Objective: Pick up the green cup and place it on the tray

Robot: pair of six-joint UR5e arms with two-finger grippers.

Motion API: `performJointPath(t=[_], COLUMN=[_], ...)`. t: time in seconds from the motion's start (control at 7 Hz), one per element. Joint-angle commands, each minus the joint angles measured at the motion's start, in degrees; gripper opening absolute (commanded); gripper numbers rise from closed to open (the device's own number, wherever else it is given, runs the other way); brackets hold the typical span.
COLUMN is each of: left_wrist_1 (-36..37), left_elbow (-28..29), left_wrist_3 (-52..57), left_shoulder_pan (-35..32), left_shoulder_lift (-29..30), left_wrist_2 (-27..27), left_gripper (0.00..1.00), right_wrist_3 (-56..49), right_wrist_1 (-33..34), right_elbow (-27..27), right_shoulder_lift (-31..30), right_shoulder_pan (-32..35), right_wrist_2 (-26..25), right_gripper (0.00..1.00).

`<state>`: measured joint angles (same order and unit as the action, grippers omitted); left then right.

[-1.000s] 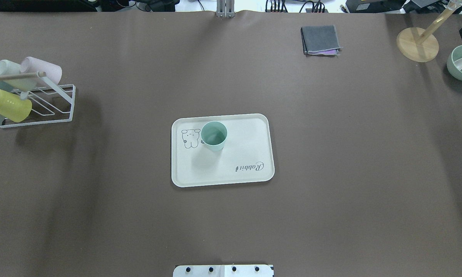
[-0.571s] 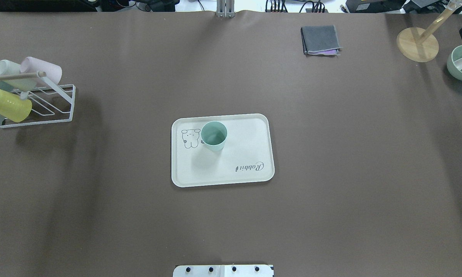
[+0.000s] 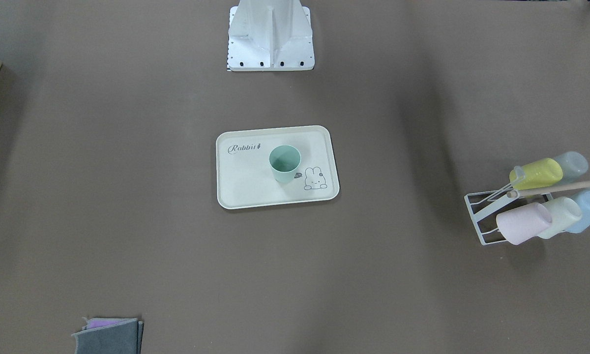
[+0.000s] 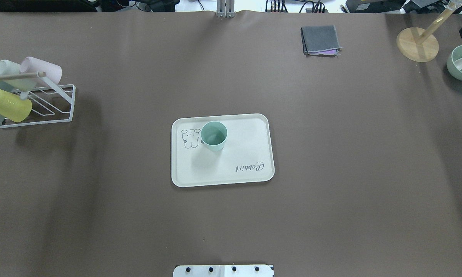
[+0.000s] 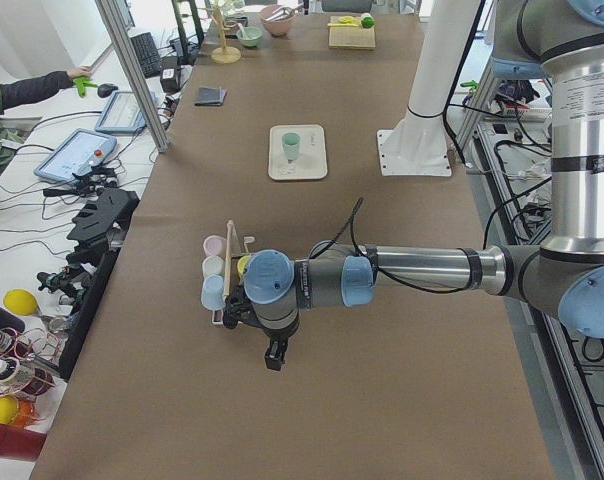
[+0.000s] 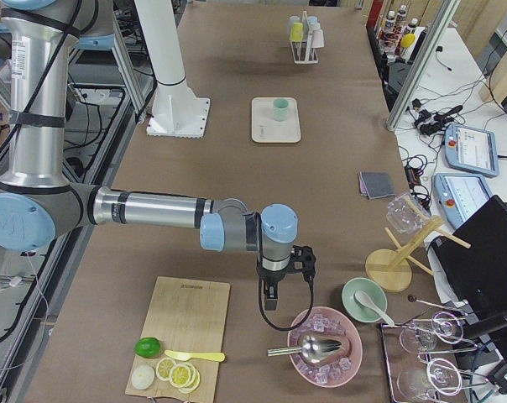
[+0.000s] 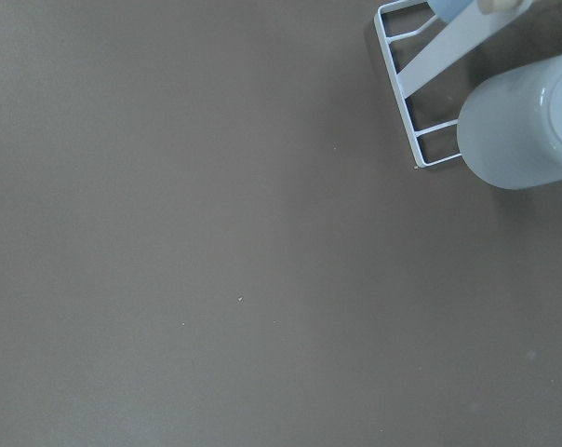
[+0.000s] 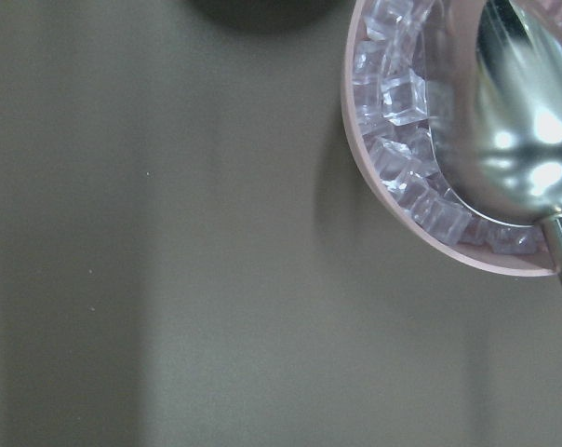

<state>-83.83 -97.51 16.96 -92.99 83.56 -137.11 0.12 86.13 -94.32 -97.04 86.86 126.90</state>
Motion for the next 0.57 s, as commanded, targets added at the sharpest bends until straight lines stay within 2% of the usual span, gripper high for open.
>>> performJointPath(t=[0.0,0.43], left_wrist_1=[0.1,0.1], left_elbow=[0.0,0.0], left_wrist_3=[0.0,0.0], left_shoulder_pan=[0.0,0.0], left_shoulder_lift=[0.0,0.0], left_wrist_2=[0.0,0.0], left_gripper=[0.99,0.99], right_wrist_3=[0.1,0.1], right_wrist_1=[0.0,0.0], right_elbow=[0.0,0.1], right_shoulder_lift=[0.0,0.3], right_shoulder_pan=[0.0,0.0], right_wrist_2=[-0.1,-0.1], right_gripper=[1.00,1.00])
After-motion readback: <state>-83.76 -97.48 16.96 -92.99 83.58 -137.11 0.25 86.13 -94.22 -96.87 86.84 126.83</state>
